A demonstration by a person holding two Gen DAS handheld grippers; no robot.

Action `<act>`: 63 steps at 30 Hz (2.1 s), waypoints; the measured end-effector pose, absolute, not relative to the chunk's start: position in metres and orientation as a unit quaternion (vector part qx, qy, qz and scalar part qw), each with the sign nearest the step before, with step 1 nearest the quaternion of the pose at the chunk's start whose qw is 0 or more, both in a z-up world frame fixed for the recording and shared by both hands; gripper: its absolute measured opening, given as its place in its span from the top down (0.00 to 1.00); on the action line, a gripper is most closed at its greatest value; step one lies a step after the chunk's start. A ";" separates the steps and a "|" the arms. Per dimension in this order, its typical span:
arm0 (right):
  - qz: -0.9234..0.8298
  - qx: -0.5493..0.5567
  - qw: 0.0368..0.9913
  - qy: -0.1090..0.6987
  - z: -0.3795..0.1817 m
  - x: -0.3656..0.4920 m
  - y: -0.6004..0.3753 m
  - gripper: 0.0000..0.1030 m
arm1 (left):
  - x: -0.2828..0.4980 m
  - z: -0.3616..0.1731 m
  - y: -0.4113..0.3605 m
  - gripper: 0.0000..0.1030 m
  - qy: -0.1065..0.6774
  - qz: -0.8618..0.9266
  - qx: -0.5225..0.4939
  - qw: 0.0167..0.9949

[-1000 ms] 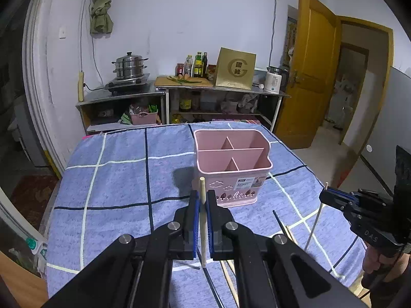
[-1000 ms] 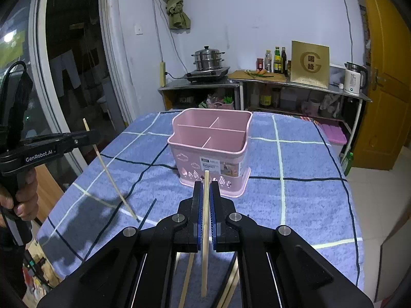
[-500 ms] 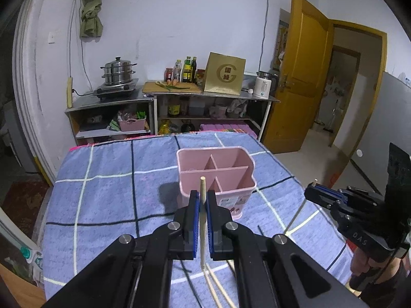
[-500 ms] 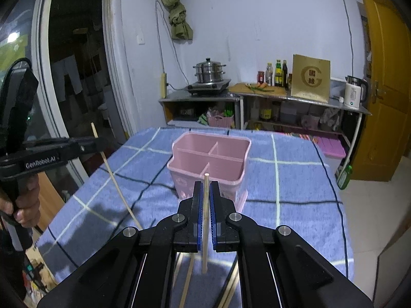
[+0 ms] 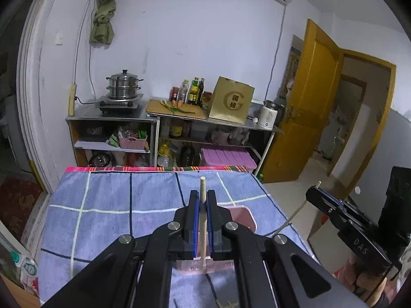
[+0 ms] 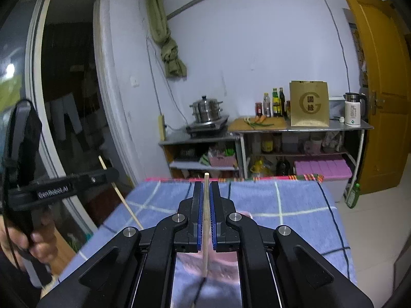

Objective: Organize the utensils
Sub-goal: 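Lift both held chopsticks and carry them over the pink basket, then lower the chopsticks into the basket compartments and open both grippers, then move both open grippers back to the chopsticks on the table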

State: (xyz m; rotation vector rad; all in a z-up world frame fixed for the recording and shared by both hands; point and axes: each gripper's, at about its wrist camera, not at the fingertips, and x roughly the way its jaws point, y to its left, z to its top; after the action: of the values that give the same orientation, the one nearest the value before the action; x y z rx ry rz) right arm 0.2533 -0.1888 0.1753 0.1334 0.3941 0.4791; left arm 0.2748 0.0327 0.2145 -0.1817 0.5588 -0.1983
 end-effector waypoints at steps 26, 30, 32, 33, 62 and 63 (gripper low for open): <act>0.247 0.075 0.930 0.262 0.095 0.319 -0.148 0.95 | 0.345 0.123 0.033 0.95 0.326 -0.095 -0.107 0.934; 0.249 0.074 0.926 0.274 0.092 0.321 -0.148 0.95 | 0.342 0.124 0.033 0.94 0.324 -0.098 -0.105 0.935; 0.246 0.071 0.927 0.274 0.092 0.320 -0.149 0.94 | 0.339 0.125 0.034 0.92 0.321 -0.093 -0.104 0.937; 0.246 0.071 0.927 0.274 0.092 0.319 -0.150 0.92 | 0.337 0.125 0.034 0.88 0.320 -0.091 -0.104 0.937; 0.247 0.020 0.936 0.251 0.086 0.155 -0.211 0.85 | 0.140 0.095 0.020 0.80 0.282 -0.104 -0.076 0.951; 0.245 0.019 0.936 0.252 0.083 0.151 -0.213 0.85 | 0.135 0.091 0.018 0.80 0.282 -0.106 -0.076 0.950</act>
State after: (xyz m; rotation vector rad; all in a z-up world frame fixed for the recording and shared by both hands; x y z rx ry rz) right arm 0.1515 -0.2129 0.0829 0.0397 0.5150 0.5010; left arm 0.1351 0.0185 0.0914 -0.1546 0.5740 -0.2149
